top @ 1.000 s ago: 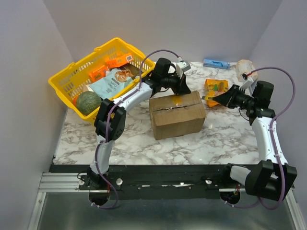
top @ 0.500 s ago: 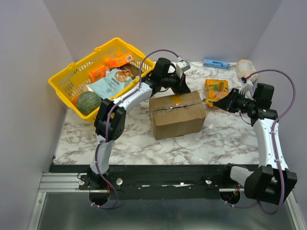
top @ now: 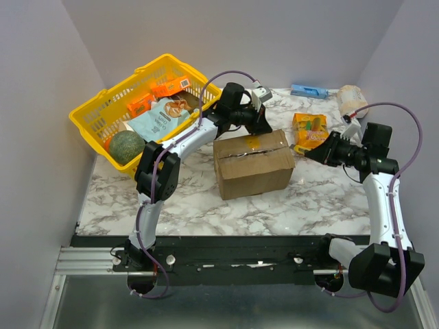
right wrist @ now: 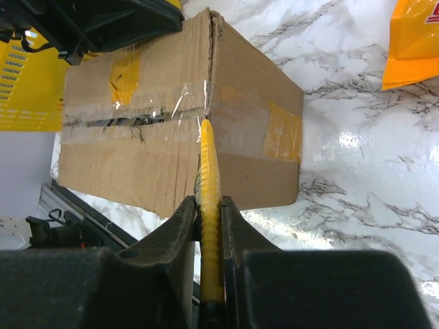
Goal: Unpack the express box
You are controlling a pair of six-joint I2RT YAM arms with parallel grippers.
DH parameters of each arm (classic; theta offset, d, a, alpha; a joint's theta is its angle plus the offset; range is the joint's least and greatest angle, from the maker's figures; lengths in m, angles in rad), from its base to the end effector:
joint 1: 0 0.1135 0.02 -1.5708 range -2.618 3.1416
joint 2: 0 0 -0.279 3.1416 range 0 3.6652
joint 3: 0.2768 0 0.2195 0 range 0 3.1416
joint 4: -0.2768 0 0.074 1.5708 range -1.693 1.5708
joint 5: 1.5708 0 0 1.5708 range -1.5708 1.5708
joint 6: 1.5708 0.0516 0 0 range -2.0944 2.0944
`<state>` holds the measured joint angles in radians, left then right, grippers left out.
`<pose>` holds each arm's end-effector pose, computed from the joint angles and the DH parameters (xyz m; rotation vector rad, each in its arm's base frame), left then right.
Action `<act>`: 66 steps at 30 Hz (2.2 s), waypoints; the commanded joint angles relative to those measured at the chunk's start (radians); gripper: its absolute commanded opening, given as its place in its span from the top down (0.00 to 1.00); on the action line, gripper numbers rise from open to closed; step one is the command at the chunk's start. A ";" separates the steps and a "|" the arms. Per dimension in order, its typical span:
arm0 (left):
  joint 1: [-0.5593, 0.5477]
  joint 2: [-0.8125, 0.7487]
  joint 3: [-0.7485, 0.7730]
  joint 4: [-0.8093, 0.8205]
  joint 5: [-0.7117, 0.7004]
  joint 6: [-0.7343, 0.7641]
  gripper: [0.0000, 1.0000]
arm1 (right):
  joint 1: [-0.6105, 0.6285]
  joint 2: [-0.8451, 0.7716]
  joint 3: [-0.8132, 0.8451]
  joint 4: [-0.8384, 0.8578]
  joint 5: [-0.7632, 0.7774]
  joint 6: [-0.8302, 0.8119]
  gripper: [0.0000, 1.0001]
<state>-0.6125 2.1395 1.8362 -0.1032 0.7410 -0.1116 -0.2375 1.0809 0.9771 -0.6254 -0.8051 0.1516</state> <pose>0.3830 -0.3117 0.2985 0.9889 1.8069 -1.1902 0.1903 -0.0078 0.3243 0.0136 2.1719 0.8666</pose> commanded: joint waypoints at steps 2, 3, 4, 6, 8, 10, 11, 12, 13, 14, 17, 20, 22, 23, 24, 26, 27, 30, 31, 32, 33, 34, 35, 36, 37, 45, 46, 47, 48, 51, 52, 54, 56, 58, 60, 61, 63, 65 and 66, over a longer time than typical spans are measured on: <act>0.000 0.040 -0.048 -0.150 -0.089 0.036 1.00 | -0.002 -0.010 0.028 -0.121 -0.009 -0.055 1.00; 0.000 0.039 -0.048 -0.148 -0.089 0.038 1.00 | -0.002 -0.012 0.029 -0.128 -0.009 -0.066 1.00; 0.000 0.039 -0.048 -0.148 -0.089 0.038 1.00 | -0.002 -0.012 0.031 -0.134 -0.008 -0.072 1.00; 0.000 0.037 -0.048 -0.148 -0.091 0.038 1.00 | -0.002 -0.013 0.037 -0.154 -0.006 -0.086 1.00; 0.000 0.036 -0.049 -0.148 -0.092 0.039 1.00 | -0.002 -0.016 0.038 -0.171 -0.005 -0.093 0.99; 0.000 0.034 -0.051 -0.148 -0.094 0.039 1.00 | -0.002 -0.018 0.044 -0.181 -0.002 -0.104 1.00; 0.000 0.034 -0.054 -0.148 -0.092 0.041 1.00 | -0.002 -0.018 0.046 -0.192 0.001 -0.107 1.00; 0.002 0.034 -0.054 -0.148 -0.094 0.041 1.00 | -0.002 -0.018 0.049 -0.200 0.003 -0.118 0.99; 0.000 0.033 -0.057 -0.150 -0.092 0.043 1.00 | -0.002 -0.018 0.054 -0.206 0.001 -0.122 1.00; 0.000 0.034 -0.057 -0.148 -0.095 0.043 1.00 | -0.002 -0.018 0.057 -0.221 0.001 -0.130 0.99; 0.002 0.030 -0.061 -0.148 -0.094 0.044 1.00 | -0.002 -0.013 0.064 -0.255 0.001 -0.142 1.00; 0.002 0.030 -0.063 -0.147 -0.094 0.044 1.00 | -0.002 -0.009 0.067 -0.283 -0.002 -0.187 0.99; 0.002 0.028 -0.063 -0.147 -0.095 0.046 1.00 | -0.002 -0.007 0.072 -0.293 -0.003 -0.201 1.00; 0.000 0.028 -0.063 -0.145 -0.095 0.044 1.00 | -0.002 -0.006 0.074 -0.304 -0.003 -0.207 0.99; 0.002 0.030 -0.063 -0.145 -0.095 0.046 1.00 | -0.002 -0.003 0.078 -0.309 0.001 -0.214 0.99; 0.002 0.026 -0.063 -0.147 -0.095 0.046 1.00 | -0.002 -0.001 0.084 -0.326 0.000 -0.227 1.00; 0.002 0.026 -0.066 -0.147 -0.095 0.046 1.00 | -0.003 0.002 0.090 -0.333 0.003 -0.234 1.00; 0.002 0.025 -0.064 -0.147 -0.095 0.046 1.00 | -0.002 0.004 0.103 -0.364 0.004 -0.262 1.00; 0.002 0.025 -0.064 -0.145 -0.094 0.047 1.00 | -0.002 0.005 0.110 -0.373 0.006 -0.270 1.00; 0.002 0.025 -0.066 -0.145 -0.095 0.047 1.00 | -0.002 0.005 0.115 -0.384 0.007 -0.274 0.99; 0.002 0.025 -0.066 -0.147 -0.092 0.047 1.00 | -0.003 0.004 0.120 -0.392 0.010 -0.285 1.00; 0.002 0.025 -0.066 -0.147 -0.094 0.049 1.00 | -0.002 0.008 0.130 -0.398 0.009 -0.293 1.00; 0.002 0.023 -0.066 -0.147 -0.094 0.049 1.00 | -0.003 0.008 0.136 -0.411 0.012 -0.297 1.00; 0.002 0.023 -0.068 -0.148 -0.092 0.050 1.00 | -0.003 0.010 0.141 -0.418 0.017 -0.310 1.00; 0.002 0.022 -0.068 -0.148 -0.092 0.049 1.00 | -0.002 0.011 0.146 -0.424 0.023 -0.317 1.00; 0.000 -0.006 -0.038 -0.141 -0.057 0.061 0.85 | -0.028 -0.016 0.262 -0.493 0.107 -0.399 1.00; -0.001 -0.018 -0.031 -0.142 -0.052 0.072 0.78 | -0.031 -0.033 0.274 -0.470 0.121 -0.391 0.99; -0.001 -0.026 -0.014 -0.145 -0.042 0.082 0.74 | -0.032 -0.047 0.287 -0.409 0.127 -0.392 1.00; -0.003 -0.032 -0.008 -0.148 -0.035 0.089 0.66 | -0.031 -0.077 0.296 -0.378 0.133 -0.417 1.00; -0.004 -0.070 0.020 -0.156 -0.022 0.099 0.53 | -0.032 -0.137 0.232 -0.210 0.100 -0.528 1.00; -0.004 -0.091 0.026 -0.153 -0.009 0.102 0.51 | -0.033 -0.191 0.144 -0.157 0.084 -0.567 1.00; -0.007 -0.122 0.037 -0.144 0.027 0.105 0.50 | -0.031 -0.240 0.062 -0.015 0.025 -0.674 0.99; -0.012 -0.194 -0.001 -0.075 0.070 0.157 0.49 | -0.031 -0.272 0.006 0.062 -0.015 -0.725 0.99; -0.029 -0.275 -0.032 -0.030 0.129 0.220 0.48 | -0.031 -0.260 0.012 0.081 -0.081 -0.759 1.00; -0.052 -0.317 -0.045 -0.061 0.147 0.385 0.47 | -0.028 -0.213 0.060 0.076 -0.159 -0.770 1.00; -0.076 -0.343 -0.038 -0.137 0.161 0.461 0.48 | -0.022 -0.194 0.084 0.075 -0.170 -0.767 1.00; -0.105 -0.357 -0.006 -0.228 0.166 0.632 0.48 | 0.009 -0.136 0.153 0.072 -0.181 -0.768 1.00; -0.142 -0.360 0.008 -0.326 0.153 0.708 0.48 | 0.056 -0.104 0.190 0.046 -0.175 -0.802 1.00; -0.154 -0.362 0.005 -0.343 0.137 0.745 0.48 | 0.075 -0.084 0.216 0.041 -0.161 -0.835 1.00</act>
<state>-0.7040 1.7992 1.8202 -0.2756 0.8444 0.3386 -0.2287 0.9569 1.0954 -0.6186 -0.9077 -0.5819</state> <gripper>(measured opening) 0.523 0.244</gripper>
